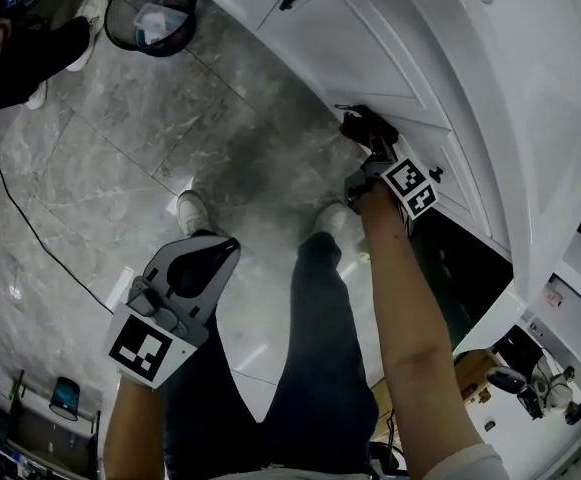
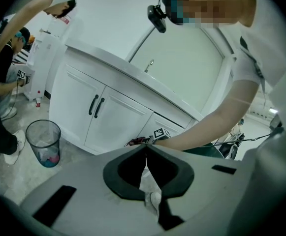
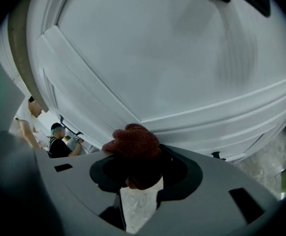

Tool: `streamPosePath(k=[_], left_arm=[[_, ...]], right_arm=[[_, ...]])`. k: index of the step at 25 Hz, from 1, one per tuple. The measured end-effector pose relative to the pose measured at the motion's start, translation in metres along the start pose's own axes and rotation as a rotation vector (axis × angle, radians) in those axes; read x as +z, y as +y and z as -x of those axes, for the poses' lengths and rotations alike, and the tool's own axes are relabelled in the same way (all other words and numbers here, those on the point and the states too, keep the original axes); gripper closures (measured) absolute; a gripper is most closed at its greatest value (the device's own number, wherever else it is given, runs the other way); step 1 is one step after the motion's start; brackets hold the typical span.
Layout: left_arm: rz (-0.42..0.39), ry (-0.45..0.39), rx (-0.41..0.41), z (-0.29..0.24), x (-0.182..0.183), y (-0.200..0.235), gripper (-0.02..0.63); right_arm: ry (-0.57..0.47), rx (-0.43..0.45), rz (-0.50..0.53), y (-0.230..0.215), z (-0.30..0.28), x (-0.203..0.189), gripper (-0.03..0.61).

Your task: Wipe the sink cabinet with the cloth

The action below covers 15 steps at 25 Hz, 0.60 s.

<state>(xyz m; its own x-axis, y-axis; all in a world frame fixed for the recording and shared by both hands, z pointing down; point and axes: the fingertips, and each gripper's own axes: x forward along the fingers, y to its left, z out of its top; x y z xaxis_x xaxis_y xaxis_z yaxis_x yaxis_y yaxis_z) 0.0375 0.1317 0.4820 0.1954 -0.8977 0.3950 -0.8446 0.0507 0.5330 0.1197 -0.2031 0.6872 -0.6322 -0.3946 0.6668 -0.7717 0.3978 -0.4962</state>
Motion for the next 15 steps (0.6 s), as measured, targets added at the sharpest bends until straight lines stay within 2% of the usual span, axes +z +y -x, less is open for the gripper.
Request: streamPosePath(k=[7,15], left_arm=[[-0.016,0.018,0.001,-0.044,-0.004,-0.041,0.601],[0.020,0.024,0.007,-0.067,-0.017,-0.077,0.601]], right_arm=[[0.026,0.071,-0.036,-0.005,0.005,0.002,0.419],[0.017,0.088,-0.029,-0.041,0.028,0.005,0.419]])
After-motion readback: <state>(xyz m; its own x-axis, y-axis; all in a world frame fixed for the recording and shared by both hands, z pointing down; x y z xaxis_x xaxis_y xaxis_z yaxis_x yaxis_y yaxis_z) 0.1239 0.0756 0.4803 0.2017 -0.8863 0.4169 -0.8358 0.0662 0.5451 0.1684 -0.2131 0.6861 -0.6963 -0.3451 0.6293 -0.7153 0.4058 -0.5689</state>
